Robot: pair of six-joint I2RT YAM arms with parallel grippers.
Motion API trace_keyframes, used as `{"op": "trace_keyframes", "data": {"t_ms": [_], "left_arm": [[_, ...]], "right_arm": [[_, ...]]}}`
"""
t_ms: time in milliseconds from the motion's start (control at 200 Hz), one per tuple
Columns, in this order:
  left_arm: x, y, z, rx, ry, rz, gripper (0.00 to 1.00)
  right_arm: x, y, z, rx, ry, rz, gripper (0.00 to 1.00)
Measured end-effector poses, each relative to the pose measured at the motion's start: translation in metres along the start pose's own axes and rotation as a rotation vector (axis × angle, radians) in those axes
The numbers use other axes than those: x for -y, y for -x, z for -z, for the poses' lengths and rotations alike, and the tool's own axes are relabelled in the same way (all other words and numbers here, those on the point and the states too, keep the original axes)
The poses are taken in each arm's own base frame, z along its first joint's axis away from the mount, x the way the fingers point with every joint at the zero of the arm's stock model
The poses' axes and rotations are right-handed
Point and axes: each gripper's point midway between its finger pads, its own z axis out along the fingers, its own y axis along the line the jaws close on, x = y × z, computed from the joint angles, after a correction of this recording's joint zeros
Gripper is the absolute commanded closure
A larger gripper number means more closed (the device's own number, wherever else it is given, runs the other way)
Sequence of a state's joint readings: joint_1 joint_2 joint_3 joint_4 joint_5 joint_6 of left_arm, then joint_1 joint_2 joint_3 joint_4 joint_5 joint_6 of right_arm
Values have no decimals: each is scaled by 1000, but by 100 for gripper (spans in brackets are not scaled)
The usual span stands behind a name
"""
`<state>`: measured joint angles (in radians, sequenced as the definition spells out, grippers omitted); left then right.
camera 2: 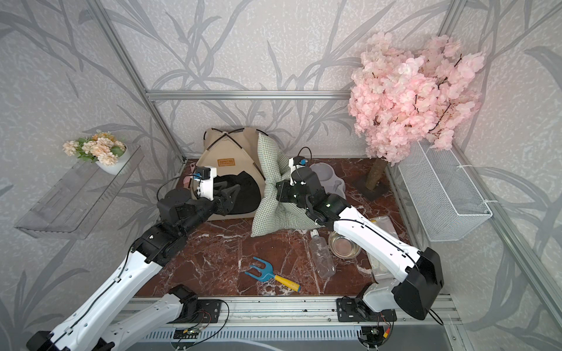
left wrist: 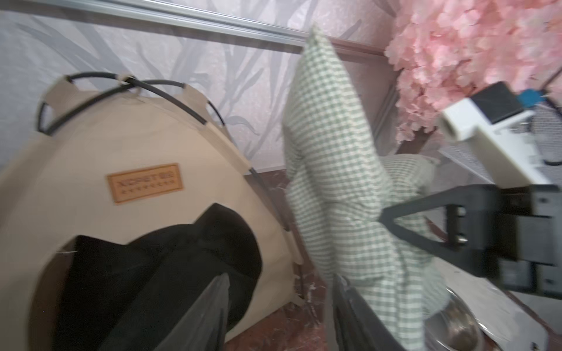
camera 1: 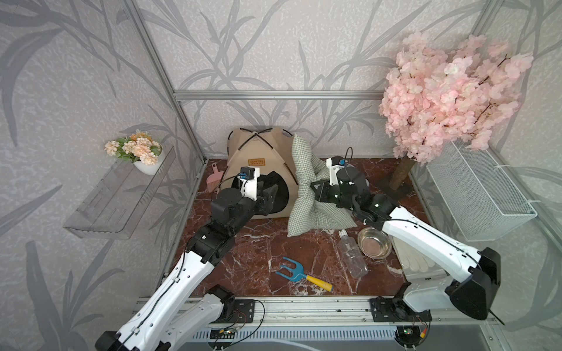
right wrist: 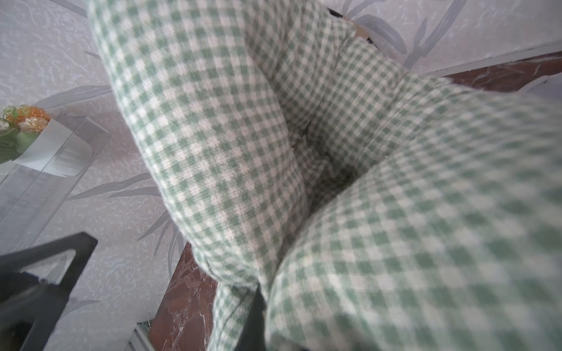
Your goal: Place the cushion in the tent.
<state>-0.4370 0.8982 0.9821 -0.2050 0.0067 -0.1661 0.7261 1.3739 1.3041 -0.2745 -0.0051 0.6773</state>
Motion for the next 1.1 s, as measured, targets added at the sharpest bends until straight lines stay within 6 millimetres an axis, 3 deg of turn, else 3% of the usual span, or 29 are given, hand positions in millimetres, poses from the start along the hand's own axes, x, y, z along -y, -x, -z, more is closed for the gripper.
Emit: {"op": "trace_keyframes", "data": {"t_ms": [100,200,345,515,645,795,960,1100], "left_arm": [[-40,22,-7,22,177,-49,40],[-77,30,-23,-6,323,-123,39],[-133,24,-51,-107,438,-165,39],[-183,3,-60,-187,452,-118,40],[-191,-8,-68,-214,374,-104,40],[-181,-11,-81,-210,263,-132,44],[-170,-2,-92,-159,157,-161,61],[-169,-8,-102,-154,89,-163,79]], "right_arm": [[-9,14,18,-12,26,19,100],[-24,15,31,-47,73,48,100],[-30,0,39,-132,106,81,100],[-33,-21,41,-242,143,66,100],[-40,-31,40,-297,189,28,100],[-44,-37,37,-334,209,1,100],[-44,-42,34,-359,214,-23,100],[-47,-43,37,-375,221,-47,100]]}}
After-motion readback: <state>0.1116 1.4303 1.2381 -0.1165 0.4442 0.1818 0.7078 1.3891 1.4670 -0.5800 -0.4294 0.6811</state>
